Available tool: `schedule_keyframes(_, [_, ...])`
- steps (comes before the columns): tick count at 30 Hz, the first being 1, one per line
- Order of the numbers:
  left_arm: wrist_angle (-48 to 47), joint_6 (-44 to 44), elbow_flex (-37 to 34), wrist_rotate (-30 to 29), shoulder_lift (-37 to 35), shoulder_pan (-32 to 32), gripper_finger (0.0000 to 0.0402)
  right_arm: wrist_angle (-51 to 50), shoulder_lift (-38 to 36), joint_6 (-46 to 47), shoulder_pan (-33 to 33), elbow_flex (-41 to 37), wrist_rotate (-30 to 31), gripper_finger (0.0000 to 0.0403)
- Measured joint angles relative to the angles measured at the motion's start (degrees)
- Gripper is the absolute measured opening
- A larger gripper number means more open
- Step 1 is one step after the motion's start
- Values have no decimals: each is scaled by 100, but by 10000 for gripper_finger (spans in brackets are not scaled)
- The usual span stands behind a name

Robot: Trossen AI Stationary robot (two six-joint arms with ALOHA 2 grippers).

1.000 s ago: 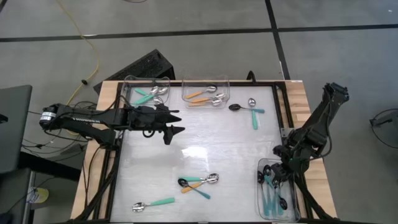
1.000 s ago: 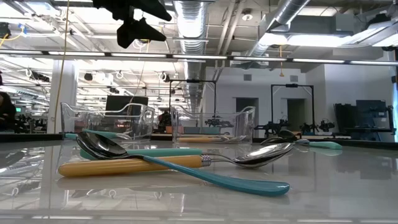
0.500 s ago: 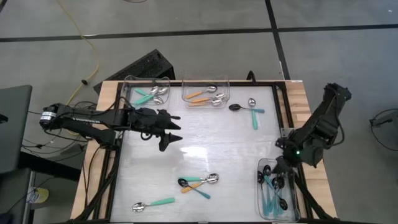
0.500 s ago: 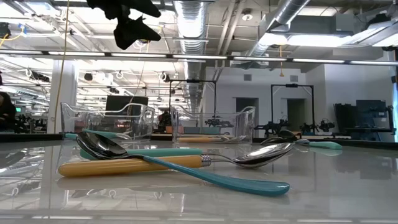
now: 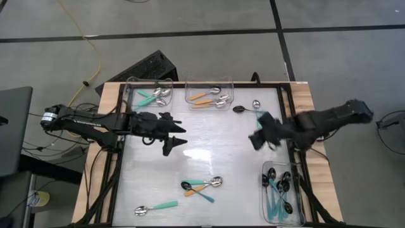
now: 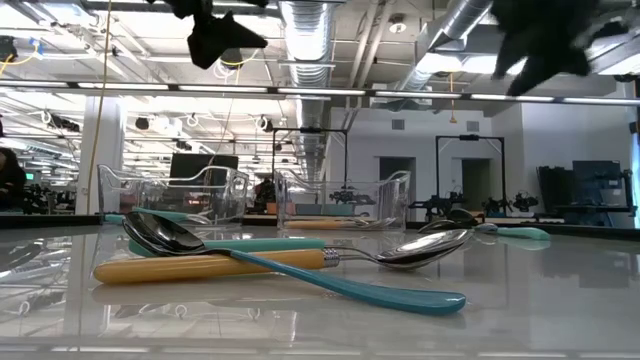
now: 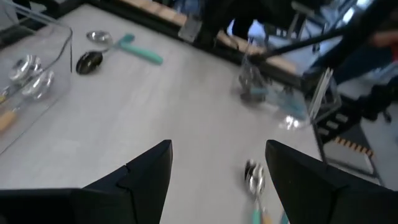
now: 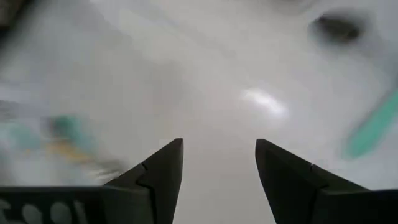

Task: Sort silverware by color (type)
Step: Put the green spoon into the top left transparent bin

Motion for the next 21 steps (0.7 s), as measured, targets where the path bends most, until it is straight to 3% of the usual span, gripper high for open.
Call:
schedule_keyframes(6, [194, -383, 0, -73, 0, -6, 243, 355, 831, -3808, -2831, 0, -1354, 223])
schedule_keyframes(9, [177, -586, 0, -83, 0, -78, 243, 688, 1439, -5266, -3810, 0, -1765, 223])
schedule_keyframes(13, [105, -870, 0, -115, 0, -220, 243, 847, 2301, -6607, -4550, -18, -2072, 223])
schedule_keyframes(17, [88, -1139, 0, -466, 0, -430, 243, 1133, 3049, -7272, -4855, -83, -2118, 223])
schedule_keyframes(21, [88, -1369, 0, -1108, 0, -635, 243, 1596, 3424, -7644, -4883, -109, -1371, 223])
